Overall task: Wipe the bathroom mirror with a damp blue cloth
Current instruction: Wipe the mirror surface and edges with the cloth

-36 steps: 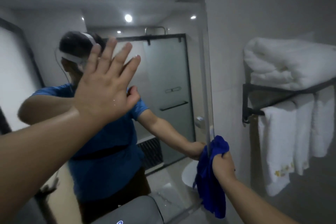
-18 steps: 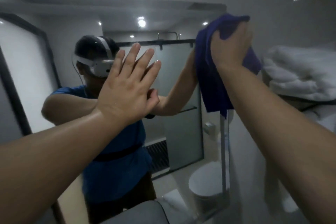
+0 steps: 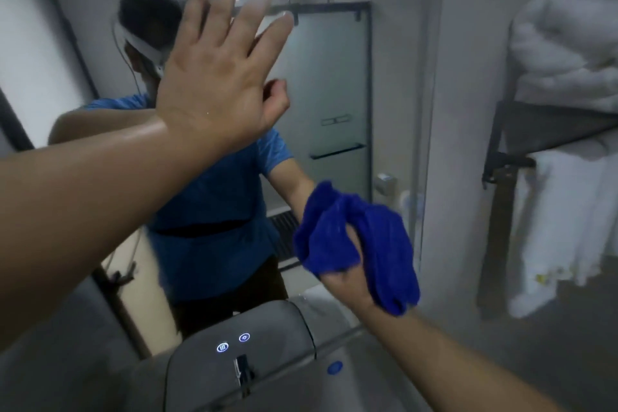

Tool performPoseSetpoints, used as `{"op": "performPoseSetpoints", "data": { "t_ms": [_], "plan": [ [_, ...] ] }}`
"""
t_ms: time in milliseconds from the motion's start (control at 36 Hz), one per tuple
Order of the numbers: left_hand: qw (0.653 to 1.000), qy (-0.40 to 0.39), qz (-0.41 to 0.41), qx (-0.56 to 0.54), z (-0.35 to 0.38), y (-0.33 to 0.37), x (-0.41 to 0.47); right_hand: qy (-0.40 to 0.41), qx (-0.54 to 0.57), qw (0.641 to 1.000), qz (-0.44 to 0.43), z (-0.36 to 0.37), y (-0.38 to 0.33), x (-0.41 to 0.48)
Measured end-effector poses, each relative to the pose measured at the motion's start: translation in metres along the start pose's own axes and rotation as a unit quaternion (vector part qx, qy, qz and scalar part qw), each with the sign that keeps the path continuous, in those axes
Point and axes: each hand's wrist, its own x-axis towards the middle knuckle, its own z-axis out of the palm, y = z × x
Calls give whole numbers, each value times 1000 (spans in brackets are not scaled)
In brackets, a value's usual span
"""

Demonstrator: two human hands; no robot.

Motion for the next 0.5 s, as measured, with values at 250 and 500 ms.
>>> {"op": "performPoseSetpoints", "data": {
  "t_ms": [250, 500],
  "plan": [
    [1000, -12, -5, 1, -6, 1, 4, -245, -211, 945, 46, 7, 66, -133],
    [999, -32, -4, -24, -15, -2, 6, -333, -101, 930, 116, -32, 12, -20]
  ]
}}
